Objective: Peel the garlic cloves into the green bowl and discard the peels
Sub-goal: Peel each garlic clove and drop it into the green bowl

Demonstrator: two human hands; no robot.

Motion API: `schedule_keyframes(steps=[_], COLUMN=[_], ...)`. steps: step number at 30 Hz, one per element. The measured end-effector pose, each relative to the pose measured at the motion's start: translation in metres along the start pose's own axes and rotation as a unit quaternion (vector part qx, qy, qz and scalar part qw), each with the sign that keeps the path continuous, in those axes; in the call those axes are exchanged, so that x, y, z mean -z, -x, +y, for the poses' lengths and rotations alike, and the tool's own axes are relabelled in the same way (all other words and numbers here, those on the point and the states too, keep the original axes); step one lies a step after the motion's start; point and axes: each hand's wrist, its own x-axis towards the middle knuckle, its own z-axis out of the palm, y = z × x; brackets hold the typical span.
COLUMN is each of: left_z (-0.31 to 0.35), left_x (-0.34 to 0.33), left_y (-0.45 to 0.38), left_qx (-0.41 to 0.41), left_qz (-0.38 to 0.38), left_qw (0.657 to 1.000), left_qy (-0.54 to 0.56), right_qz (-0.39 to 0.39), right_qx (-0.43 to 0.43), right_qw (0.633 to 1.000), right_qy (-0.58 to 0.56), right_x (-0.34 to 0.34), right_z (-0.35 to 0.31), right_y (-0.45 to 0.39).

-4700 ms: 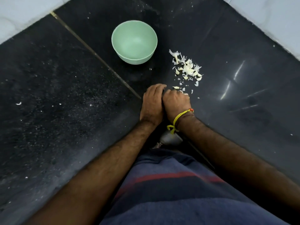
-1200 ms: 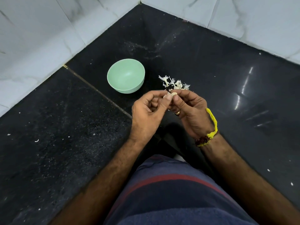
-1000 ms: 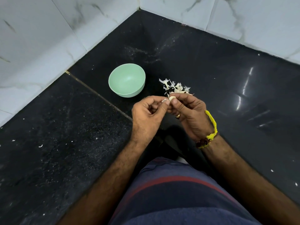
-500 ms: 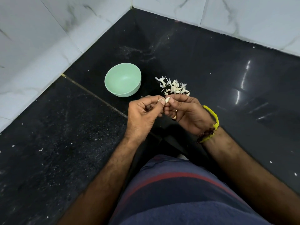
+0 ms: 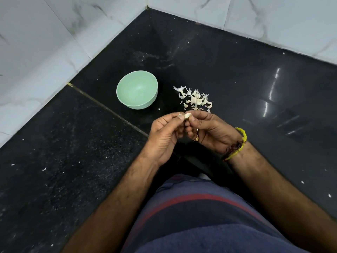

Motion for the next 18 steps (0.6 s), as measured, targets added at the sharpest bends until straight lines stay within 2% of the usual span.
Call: schedule_keyframes(steps=[3, 6, 8, 12, 18], left_z=[-0.001, -0.001, 0.001, 0.006, 0.005], left_x=[0.001, 0.005, 0.008, 0.007, 0.013], left_y=[0.0, 0.0, 0.0, 0.002, 0.0], left_qx=[0.011, -0.085, -0.138, -0.182, -0.204], left_qz=[0.022, 0.062, 0.061, 0.061, 0.064], left_qw=[1.0, 0.984, 0.969, 0.954, 0.946], left_qy=[-0.018, -0.144, -0.195, -0.229, -0.243], right_qz=[0.033, 0.049, 0.057, 0.064, 0.062], right_qx=[0.045, 0.076, 0.094, 0.118, 0.15], right_qw=[0.998, 0.993, 0.989, 0.982, 0.966], right_qy=[0.033, 0.074, 0.097, 0.13, 0.201], right_x=[0.001, 0.002, 0.002, 0.0, 0.0], right_z=[0.003, 0.0, -0.002, -0.002, -0.003], right_y=[0.0, -0.002, -0.002, -0.003, -0.001])
